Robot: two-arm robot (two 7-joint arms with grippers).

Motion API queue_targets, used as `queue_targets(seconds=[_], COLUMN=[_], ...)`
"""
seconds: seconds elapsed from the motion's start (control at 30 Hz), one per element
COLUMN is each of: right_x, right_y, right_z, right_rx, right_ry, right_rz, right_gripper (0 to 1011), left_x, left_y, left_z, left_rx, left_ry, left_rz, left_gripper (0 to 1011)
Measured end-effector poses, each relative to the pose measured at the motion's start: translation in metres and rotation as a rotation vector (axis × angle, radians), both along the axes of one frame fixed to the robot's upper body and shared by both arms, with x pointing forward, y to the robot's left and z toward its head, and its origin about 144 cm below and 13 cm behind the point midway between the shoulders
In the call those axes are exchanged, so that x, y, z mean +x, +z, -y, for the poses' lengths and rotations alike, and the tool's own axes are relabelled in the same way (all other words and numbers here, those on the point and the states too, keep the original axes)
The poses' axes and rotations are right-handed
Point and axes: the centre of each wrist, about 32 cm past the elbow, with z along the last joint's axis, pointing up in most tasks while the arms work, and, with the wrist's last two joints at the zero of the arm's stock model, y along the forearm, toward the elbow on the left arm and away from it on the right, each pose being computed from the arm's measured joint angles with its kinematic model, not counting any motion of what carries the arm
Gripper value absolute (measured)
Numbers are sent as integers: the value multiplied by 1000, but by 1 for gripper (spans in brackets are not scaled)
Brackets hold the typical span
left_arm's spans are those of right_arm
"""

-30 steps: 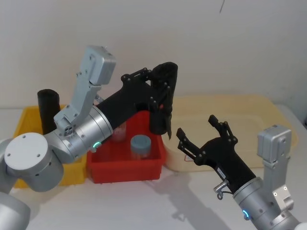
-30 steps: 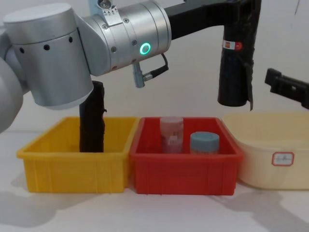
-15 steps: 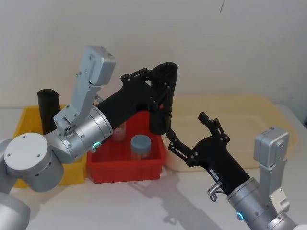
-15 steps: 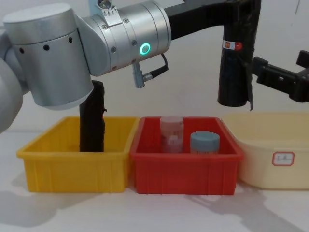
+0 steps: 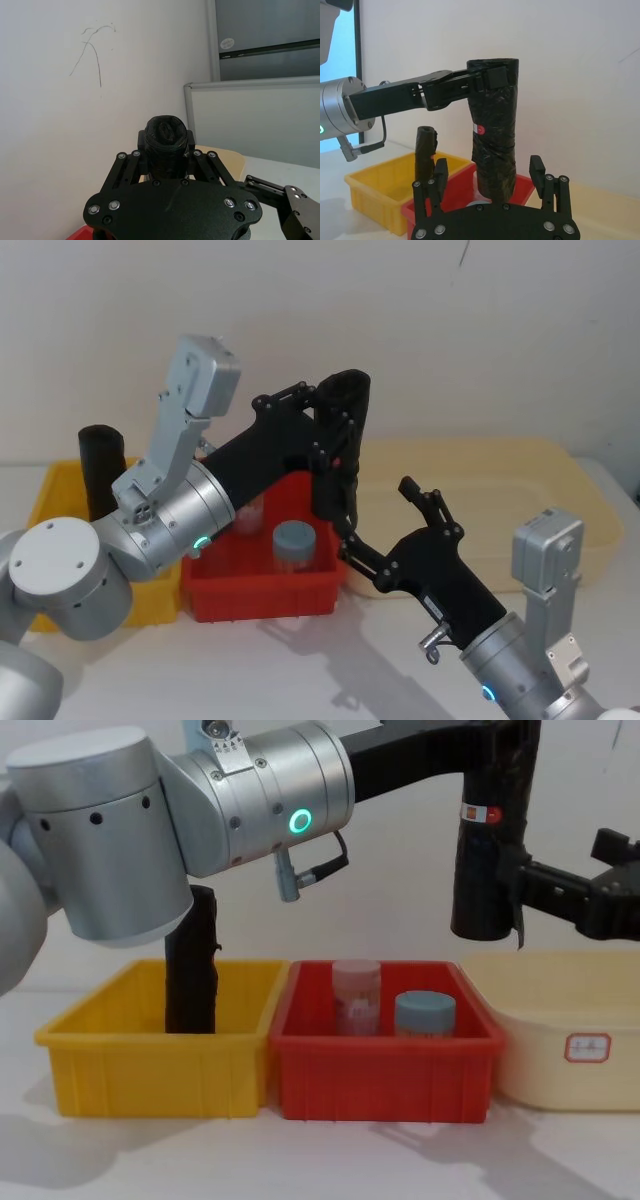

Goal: Pick up the garbage bag with the one hand and transfer it to the other hand.

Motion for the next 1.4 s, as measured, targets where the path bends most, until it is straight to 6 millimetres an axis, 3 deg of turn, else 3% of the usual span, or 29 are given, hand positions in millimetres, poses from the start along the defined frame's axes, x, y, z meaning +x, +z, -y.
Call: queue_targets(seconds=[1.4], right_x=[45], right_y=[1], right_z=[-23], right_rx=[-36], right_ry=[-29], right_rz=[8], right_gripper=[1001], left_x=[0], left_y=[0], left_z=[0], left_rx=[0], left_ry=[0], left_rz=[0], left_gripper=[371])
